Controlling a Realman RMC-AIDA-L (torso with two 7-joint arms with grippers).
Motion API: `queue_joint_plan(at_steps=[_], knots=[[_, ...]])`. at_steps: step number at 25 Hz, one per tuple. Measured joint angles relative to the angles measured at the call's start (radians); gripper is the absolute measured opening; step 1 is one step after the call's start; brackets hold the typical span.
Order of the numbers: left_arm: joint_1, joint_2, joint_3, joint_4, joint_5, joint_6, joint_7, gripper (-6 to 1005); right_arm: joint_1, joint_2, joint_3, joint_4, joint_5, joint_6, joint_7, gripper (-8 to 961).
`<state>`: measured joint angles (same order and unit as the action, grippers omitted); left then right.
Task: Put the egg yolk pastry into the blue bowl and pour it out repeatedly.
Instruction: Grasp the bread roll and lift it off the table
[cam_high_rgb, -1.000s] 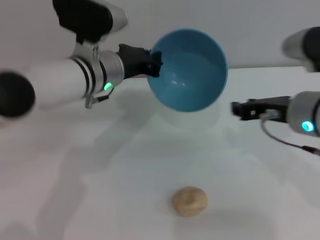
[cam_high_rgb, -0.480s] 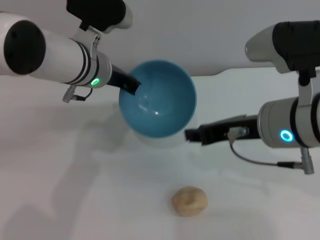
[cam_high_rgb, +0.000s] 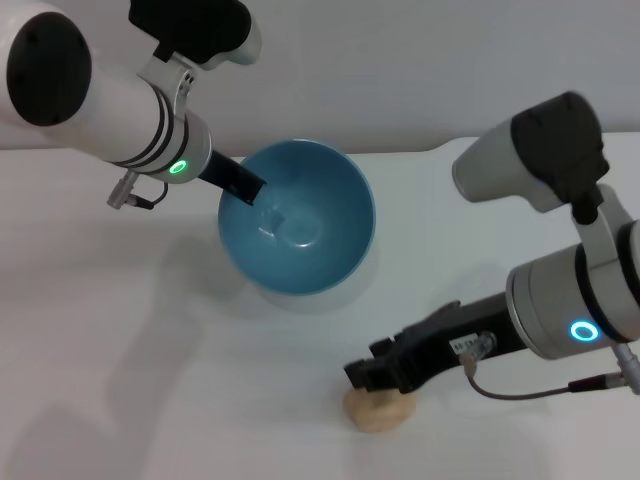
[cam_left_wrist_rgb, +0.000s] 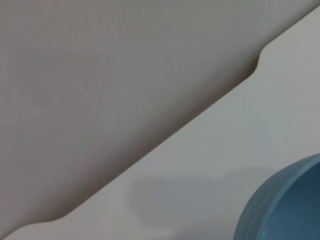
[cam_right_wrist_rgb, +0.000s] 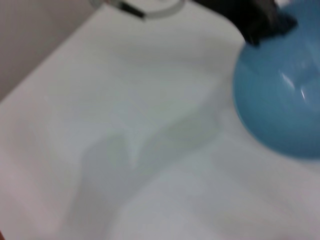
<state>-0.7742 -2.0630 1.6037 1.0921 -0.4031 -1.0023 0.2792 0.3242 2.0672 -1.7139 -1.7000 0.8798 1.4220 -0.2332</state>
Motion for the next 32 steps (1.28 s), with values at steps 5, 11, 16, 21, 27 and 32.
queue_joint_plan(at_steps=[5,11,16,21,27,32], knots=[[0.002,0.0,0.004,0.003,0.001,-0.002,0.006,3,0.092,0.0,0.038,0.109,0.0,0.086,-0.004,338],[0.002,0.001,0.009,0.003,0.001,-0.006,0.008,2,0.142,0.001,-0.022,0.098,-0.054,0.151,-0.074,338],[0.006,0.002,0.009,0.003,0.002,-0.022,0.01,3,0.224,0.003,-0.073,0.171,-0.162,0.202,0.017,459],[0.014,0.003,0.004,0.004,-0.005,-0.024,0.01,3,0.294,0.005,-0.167,0.243,-0.281,0.22,0.023,607],[0.024,-0.001,0.0,0.004,-0.009,-0.03,-0.005,2,0.275,0.007,-0.249,0.18,-0.421,0.202,-0.073,633],[0.041,0.0,-0.003,0.003,-0.033,-0.028,-0.034,2,0.247,0.007,-0.273,0.164,-0.449,0.161,-0.177,633]])
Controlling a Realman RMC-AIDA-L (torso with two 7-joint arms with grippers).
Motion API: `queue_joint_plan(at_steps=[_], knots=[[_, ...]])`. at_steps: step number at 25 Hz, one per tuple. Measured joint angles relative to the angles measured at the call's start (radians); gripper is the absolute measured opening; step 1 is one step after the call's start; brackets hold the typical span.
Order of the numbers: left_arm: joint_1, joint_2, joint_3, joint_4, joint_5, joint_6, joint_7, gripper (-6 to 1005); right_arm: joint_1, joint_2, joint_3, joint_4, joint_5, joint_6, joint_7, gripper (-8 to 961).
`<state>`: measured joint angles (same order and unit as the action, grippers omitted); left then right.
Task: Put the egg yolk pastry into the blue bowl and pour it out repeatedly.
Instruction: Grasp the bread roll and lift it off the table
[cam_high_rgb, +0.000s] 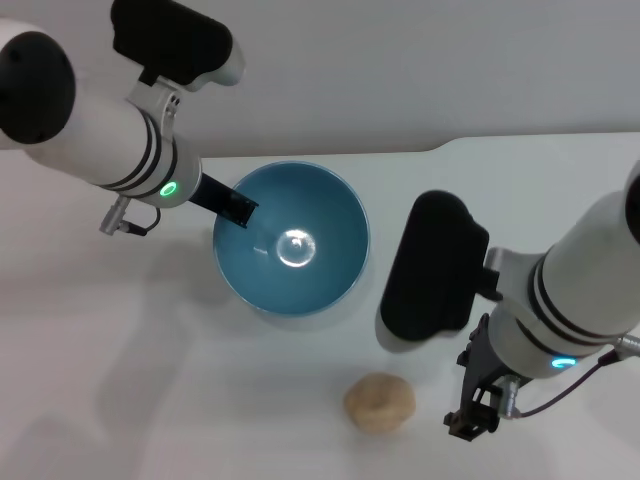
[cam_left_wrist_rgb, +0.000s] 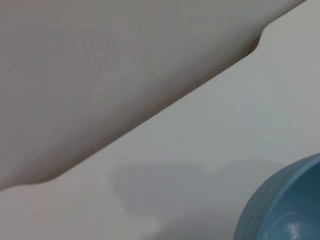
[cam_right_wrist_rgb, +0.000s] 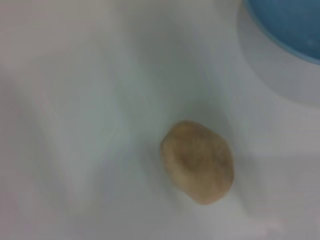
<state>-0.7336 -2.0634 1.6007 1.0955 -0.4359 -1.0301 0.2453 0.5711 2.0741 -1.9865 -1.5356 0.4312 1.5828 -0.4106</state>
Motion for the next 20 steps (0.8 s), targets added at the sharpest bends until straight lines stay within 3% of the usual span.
queue_joint_plan(at_steps=[9,20], knots=[[0.022,0.002,-0.017,0.001,-0.024,0.005,-0.005,5,-0.027,0.0,-0.089,0.024,-0.073,-0.16,-0.06,632],[0.012,0.003,-0.017,0.001,-0.024,-0.059,-0.006,8,-0.021,0.008,-0.192,0.057,-0.026,-0.306,0.068,609]])
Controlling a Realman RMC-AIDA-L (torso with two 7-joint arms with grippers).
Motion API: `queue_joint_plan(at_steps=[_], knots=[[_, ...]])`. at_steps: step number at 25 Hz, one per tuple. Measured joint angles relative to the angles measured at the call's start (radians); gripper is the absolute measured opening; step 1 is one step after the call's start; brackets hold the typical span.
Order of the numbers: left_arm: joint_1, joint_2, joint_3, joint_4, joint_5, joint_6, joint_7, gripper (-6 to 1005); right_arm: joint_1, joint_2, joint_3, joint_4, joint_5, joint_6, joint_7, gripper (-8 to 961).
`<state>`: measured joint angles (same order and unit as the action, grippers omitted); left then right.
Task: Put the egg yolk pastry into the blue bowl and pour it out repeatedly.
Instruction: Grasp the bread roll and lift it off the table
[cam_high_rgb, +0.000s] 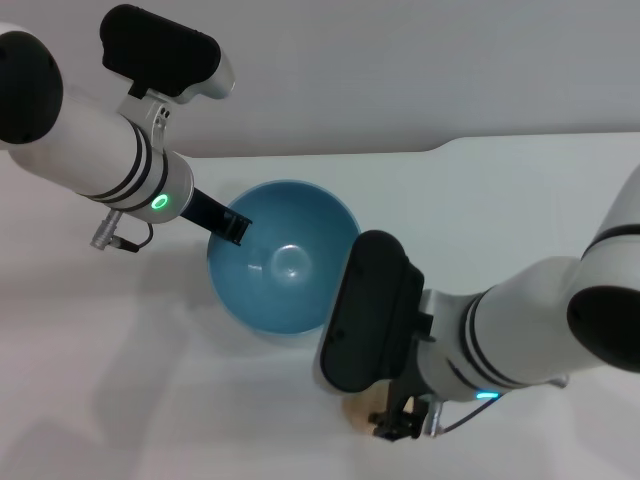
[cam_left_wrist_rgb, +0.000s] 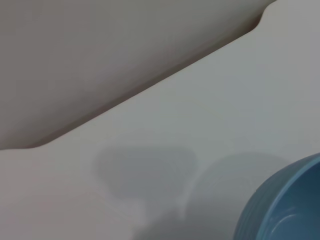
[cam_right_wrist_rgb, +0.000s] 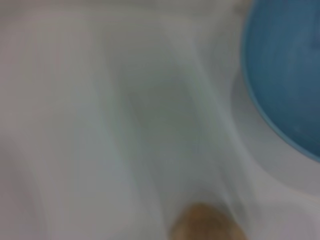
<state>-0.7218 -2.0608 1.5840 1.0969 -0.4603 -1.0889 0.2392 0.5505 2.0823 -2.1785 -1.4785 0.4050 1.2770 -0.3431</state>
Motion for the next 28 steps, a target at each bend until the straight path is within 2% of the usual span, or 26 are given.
queue_joint_plan(at_steps=[28], knots=[[-0.022,-0.004,0.001,0.0,-0.001,-0.01,-0.011,10,0.003,-0.001,-0.018,0.112,0.025,-0.096,0.023,474]])
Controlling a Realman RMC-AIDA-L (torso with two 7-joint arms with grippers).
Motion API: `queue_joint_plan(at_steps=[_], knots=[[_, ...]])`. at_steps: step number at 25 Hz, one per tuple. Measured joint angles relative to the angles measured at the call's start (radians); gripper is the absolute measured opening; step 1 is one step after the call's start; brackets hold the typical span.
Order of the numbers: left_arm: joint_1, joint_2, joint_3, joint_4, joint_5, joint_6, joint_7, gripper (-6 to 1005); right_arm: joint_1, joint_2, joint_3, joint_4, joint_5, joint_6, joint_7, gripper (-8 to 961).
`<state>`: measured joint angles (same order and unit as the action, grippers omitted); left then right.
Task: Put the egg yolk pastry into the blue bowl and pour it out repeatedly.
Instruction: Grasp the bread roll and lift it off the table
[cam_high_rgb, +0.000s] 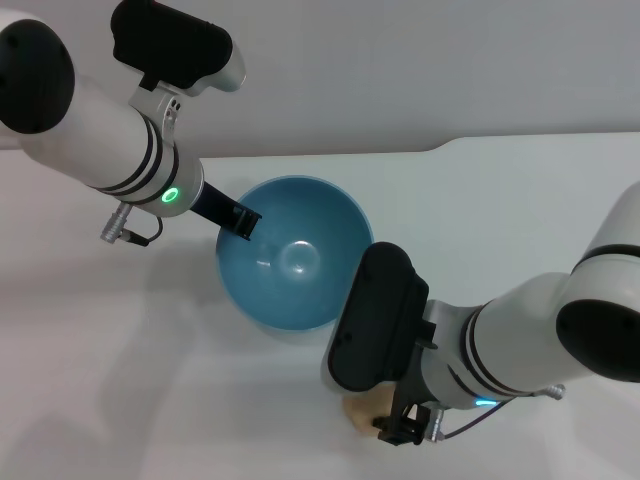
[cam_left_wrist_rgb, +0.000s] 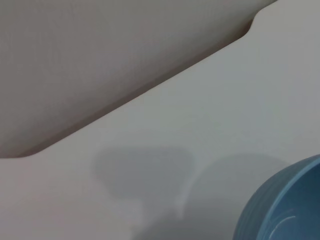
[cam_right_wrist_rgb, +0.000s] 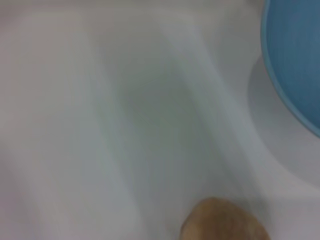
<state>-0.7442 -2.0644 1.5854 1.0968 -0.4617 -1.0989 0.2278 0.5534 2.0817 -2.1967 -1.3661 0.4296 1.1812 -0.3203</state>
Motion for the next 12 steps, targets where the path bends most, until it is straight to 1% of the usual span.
queue_joint_plan(at_steps=[7,12], knots=[[-0.004,0.0,0.001,0.0,0.0,0.001,-0.001,10,0.003,-0.001,0.01,0.007,0.0,0.0,-0.003,438],[-0.009,0.0,0.001,0.0,0.0,0.003,-0.001,10,-0.001,-0.003,0.017,-0.023,0.0,0.013,0.002,400]])
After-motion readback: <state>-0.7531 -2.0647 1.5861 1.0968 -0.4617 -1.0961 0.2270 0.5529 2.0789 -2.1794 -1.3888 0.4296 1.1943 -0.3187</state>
